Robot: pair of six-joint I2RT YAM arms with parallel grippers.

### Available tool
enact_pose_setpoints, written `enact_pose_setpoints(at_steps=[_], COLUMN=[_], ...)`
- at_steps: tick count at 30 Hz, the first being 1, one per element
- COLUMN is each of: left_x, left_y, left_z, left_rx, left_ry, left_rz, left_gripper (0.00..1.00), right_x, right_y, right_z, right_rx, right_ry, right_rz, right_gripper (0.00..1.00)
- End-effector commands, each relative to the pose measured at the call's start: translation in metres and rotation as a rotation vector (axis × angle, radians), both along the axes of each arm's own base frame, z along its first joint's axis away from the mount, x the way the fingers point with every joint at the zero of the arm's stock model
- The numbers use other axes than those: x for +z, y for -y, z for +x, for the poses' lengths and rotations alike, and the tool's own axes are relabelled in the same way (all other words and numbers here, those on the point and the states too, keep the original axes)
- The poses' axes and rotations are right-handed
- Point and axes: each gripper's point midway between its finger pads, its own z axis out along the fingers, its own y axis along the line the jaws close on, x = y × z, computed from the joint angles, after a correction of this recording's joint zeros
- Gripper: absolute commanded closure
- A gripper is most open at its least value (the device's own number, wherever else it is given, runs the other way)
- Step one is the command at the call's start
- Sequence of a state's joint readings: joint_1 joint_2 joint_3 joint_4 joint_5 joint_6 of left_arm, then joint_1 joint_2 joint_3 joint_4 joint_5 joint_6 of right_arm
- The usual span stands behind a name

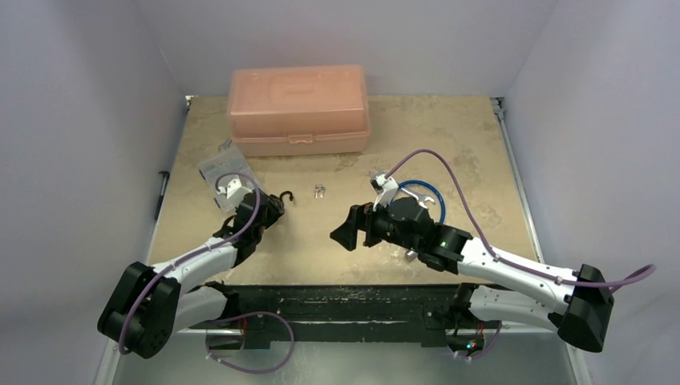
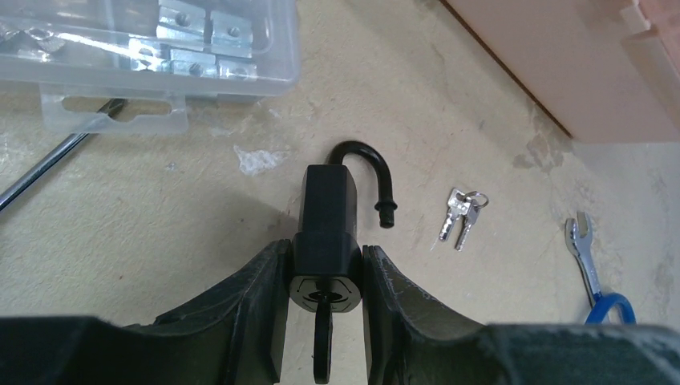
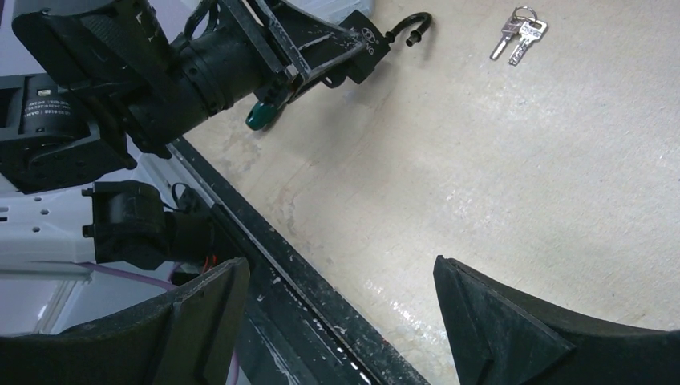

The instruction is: Unlock with the key

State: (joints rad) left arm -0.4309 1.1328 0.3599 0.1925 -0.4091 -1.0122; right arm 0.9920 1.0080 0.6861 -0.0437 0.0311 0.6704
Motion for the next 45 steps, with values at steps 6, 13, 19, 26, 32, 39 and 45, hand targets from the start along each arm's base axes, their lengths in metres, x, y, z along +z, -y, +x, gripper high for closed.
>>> enact_pose_setpoints(at_steps=[6, 13, 19, 26, 32, 39, 45], left_x=[-0.001, -0.012, -0.009, 0.012, 0.044, 0.093, 0.141], left_y=[-0.014, -0.028, -0.035, -0.038, -0.027, -0.005, 0.007], left_z=[-0.003, -0.014, -0.021, -0.025, -0.032, -0.038, -0.051], left_rx=[0.084, 0.149, 0.165, 0.115, -0.039, -0.274, -0.486], left_ry=[0.079, 0.057, 0.058, 0.049, 0.032, 0.029, 0.075], left_rz=[-0.051, -0.067, -0.054, 0.028, 0.108, 0.196, 0.303], left_gripper=[1.00, 0.56, 0.27, 0.15, 0.05, 0.01, 0.04], right_x=[0.026, 0.019, 0.013, -0.002, -0.011, -0.016, -0.030], right_y=[-0.014, -0.022, -0.027, -0.021, -0.008, -0.009, -0.014], right_z=[0.005, 0.010, 0.011, 0.027, 0.048, 0.068, 0.077], right_rx=[0.028, 0.030, 0.045, -0.050, -0.161, -0.224, -0.232], right_ry=[0.035, 0.024, 0.002, -0.035, -0.039, -0.040, -0.088], right_rz=[0.057, 0.033, -0.003, -0.101, -0.270, -0.387, -0.521], right_gripper=[0.06, 0.05, 0.03, 0.01, 0.01, 0.04, 0.07])
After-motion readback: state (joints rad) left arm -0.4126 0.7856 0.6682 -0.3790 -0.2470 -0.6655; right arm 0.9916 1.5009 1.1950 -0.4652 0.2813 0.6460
